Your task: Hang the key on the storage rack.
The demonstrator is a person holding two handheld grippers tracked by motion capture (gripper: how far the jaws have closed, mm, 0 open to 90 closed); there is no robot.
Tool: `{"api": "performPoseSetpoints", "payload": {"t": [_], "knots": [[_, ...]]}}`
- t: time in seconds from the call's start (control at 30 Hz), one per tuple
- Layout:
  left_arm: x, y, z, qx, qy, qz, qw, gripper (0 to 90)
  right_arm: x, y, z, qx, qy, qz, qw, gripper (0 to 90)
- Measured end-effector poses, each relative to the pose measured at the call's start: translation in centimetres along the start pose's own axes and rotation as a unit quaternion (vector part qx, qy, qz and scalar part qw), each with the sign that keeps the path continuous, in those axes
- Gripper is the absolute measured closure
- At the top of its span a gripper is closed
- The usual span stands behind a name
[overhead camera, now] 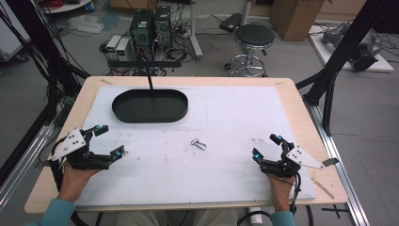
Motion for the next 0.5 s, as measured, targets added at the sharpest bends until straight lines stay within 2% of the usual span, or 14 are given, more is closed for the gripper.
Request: {"api": "performPoseSetpoints", "payload": {"t": [0.07,0.13,0.23,0.4,0.47,0.5], "knots": [[-0.9,-0.1,-1.2,-0.020,0.011,0.013,0.9997,6.1,0.0,0.0,0.0,-0.002,0.000,0.001,1.0000,9.2],[-1.2,-0.1,-1.7,-0.026,0.015,0.018,0.9994,6.0,0.0,0.0,0.0,-0.002,0.000,0.000,1.0000,9.2],[-2.4,-0.5,-2.7,-0.038,0.030,0.040,0.9980,6.1,0.0,0.1,0.0,-0.002,0.003,0.000,1.0000,9.2],[-4.1,-1.1,-3.8,-0.050,0.052,0.068,0.9951,5.9,0.0,0.0,0.0,-0.002,0.002,0.000,1.0000,9.2],[-4.5,-1.2,-4.0,-0.045,0.055,0.069,0.9950,1.7,0.0,0.0,0.0,-0.003,0.002,0.000,1.0000,9.2],[-5.2,-1.4,-4.4,-0.040,0.063,0.081,0.9940,1.7,0.0,0.0,0.0,-0.003,0.001,0.000,1.0000,9.2]]}}
Point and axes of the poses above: each handheld gripper's, and its own axes: x roughly backward along the jaws, z roughly out of its underside, y roughly to its left, the point moved 3 cm from there along -x, roughly forward along the jaws, and after that the axes turned 1 degree about -z, right-handed, at the moved point
